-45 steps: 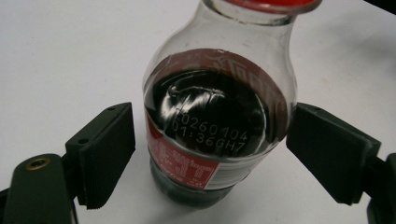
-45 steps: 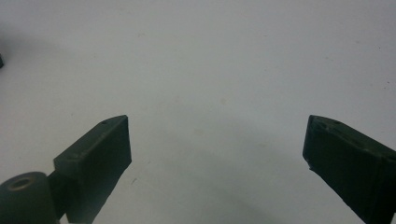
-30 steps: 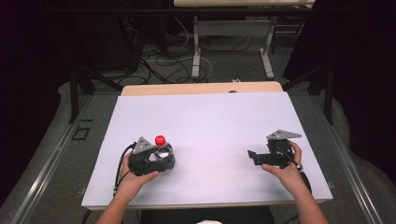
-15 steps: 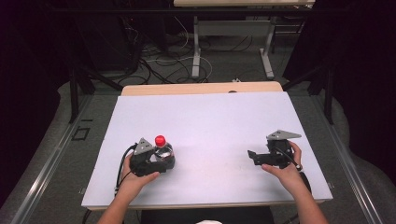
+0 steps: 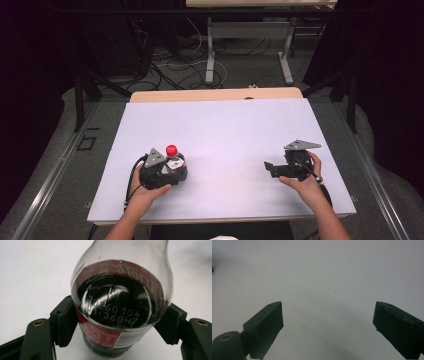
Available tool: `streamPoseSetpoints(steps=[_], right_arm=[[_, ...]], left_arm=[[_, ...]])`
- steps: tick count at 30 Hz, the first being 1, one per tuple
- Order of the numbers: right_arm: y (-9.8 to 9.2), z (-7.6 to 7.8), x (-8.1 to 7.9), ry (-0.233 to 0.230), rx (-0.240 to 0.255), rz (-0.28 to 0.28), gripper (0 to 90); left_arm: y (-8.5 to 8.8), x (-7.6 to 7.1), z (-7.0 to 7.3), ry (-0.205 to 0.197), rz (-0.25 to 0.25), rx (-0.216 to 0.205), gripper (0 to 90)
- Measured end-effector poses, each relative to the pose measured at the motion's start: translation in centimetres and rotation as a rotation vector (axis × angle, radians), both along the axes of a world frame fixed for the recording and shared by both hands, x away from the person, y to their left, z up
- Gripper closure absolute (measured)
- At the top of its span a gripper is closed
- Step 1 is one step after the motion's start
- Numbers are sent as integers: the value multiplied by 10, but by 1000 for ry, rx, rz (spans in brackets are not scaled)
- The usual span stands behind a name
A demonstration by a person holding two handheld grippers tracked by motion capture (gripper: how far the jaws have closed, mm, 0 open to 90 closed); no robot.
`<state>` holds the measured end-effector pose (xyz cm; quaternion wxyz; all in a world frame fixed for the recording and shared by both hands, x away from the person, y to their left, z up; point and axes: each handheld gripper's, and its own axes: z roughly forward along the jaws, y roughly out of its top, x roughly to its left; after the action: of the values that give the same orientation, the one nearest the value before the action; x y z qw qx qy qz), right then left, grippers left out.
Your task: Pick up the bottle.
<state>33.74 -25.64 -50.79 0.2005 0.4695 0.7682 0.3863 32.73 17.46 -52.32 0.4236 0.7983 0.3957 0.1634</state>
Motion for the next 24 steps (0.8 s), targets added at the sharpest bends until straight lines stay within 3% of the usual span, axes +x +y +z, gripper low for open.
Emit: streamPoseSetpoints(steps=[3,12,16,18,24], right_arm=[[1,0,0,2,-3,3,89],[9,7,-4,-6,11,40,98],[19,16,-7,-2,9,96,146],[25,23,-9,-12,10,155,152],[48,44,-17,-63,14,246,219]], left_arm=[[-1,0,1,8,1,-9,285],[-10,-3,11,-19,-20,8,286],[-19,-3,14,-20,-40,15,287],[-25,-3,15,-21,-49,18,288],[-45,-2,21,-33,-79,14,288]])
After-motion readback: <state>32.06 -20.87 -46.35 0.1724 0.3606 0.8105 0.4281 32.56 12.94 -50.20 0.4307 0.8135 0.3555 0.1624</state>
